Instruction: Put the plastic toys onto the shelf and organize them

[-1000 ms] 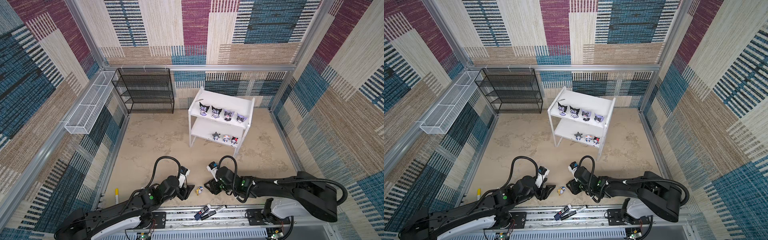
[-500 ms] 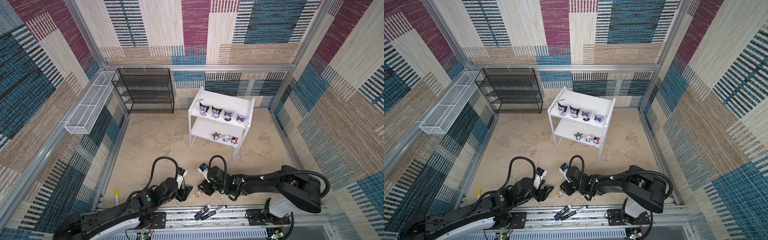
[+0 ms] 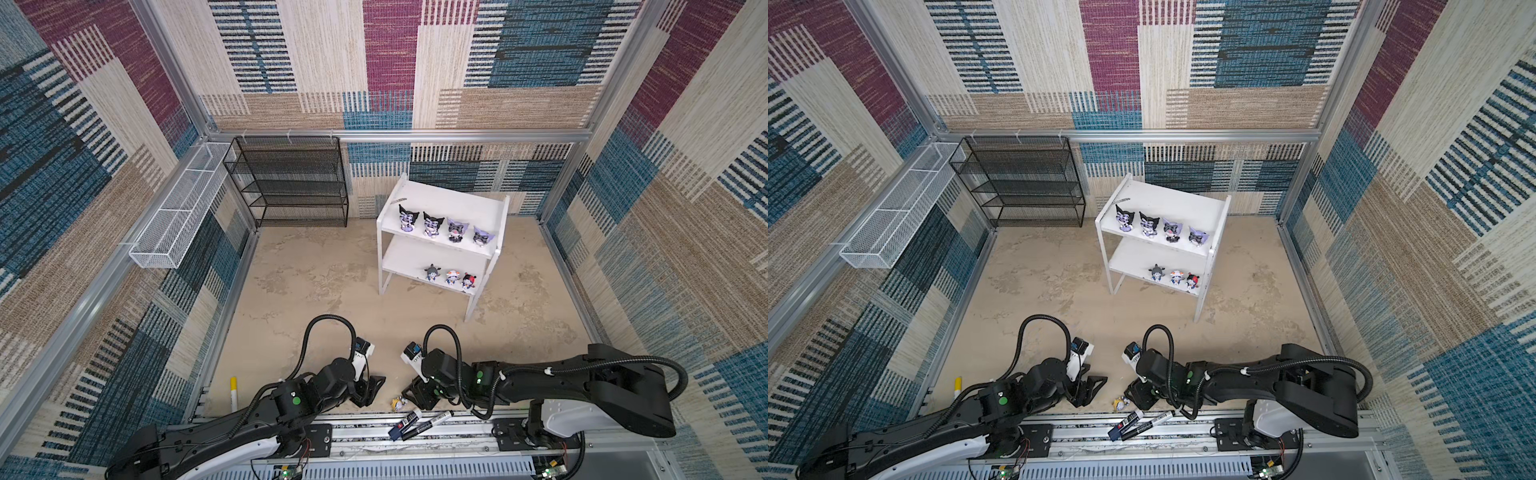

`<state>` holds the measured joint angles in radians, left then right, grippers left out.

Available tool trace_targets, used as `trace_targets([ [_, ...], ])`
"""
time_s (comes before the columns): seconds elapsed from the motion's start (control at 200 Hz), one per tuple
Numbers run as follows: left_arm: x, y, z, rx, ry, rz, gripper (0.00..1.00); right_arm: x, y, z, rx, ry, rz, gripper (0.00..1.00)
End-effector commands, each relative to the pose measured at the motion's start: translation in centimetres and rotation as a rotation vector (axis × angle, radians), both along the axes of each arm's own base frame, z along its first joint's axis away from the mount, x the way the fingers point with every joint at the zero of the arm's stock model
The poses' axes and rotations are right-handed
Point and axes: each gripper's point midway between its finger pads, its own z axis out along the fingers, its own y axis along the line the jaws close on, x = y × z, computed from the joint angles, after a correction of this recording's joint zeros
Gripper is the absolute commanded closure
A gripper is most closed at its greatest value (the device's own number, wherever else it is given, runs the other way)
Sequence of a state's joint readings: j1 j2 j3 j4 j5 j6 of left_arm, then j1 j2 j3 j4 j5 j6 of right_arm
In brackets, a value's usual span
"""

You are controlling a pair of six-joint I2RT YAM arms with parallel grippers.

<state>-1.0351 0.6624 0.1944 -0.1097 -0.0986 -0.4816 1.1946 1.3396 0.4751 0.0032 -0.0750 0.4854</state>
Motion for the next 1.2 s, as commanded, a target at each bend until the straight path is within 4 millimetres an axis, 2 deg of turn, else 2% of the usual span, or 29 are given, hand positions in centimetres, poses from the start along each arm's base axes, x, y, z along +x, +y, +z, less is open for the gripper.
trace_targets([
  [0.0,0.1,0.4,0.1,-0.023,0.014,0.039,0.31,-0.7,-0.9,0.5,-0.033,-0.012,0.059,0.39],
  [0.065,0.1,0.6,0.3,-0.030,0.007,0.045,0.31,-1.5,-0.5,1.2,-0.024,0.006,0.108,0.32],
  [0.2,0.1,1.0,0.8,-0.047,-0.011,0.057,0.31,-1.8,-1.6,0.1,-0.148,0.055,0.097,0.26],
  [0.361,0.1,1.5,1.5,-0.083,-0.035,0.071,0.30,-2.8,-1.1,0.5,-0.185,0.074,0.164,0.20],
  [0.646,0.1,2.5,2.9,-0.154,-0.088,0.097,0.30,-1.9,-0.6,-2.0,-0.361,0.045,0.239,0.17],
  [0.877,0.0,3.2,3.5,-0.207,-0.121,0.113,0.29,-0.3,1.6,-1.7,-0.367,-0.022,0.258,0.18],
  [1.007,0.0,3.4,3.7,-0.213,-0.129,0.118,0.29,0.2,3.0,-2.1,-0.364,-0.044,0.283,0.23],
  [1.117,0.0,3.4,3.7,-0.212,-0.128,0.118,0.29,0.6,4.3,-2.5,-0.350,-0.049,0.295,0.39],
  [1.197,0.0,3.4,3.9,-0.213,-0.129,0.117,0.29,0.7,5.0,-2.5,-0.337,-0.050,0.300,0.47],
])
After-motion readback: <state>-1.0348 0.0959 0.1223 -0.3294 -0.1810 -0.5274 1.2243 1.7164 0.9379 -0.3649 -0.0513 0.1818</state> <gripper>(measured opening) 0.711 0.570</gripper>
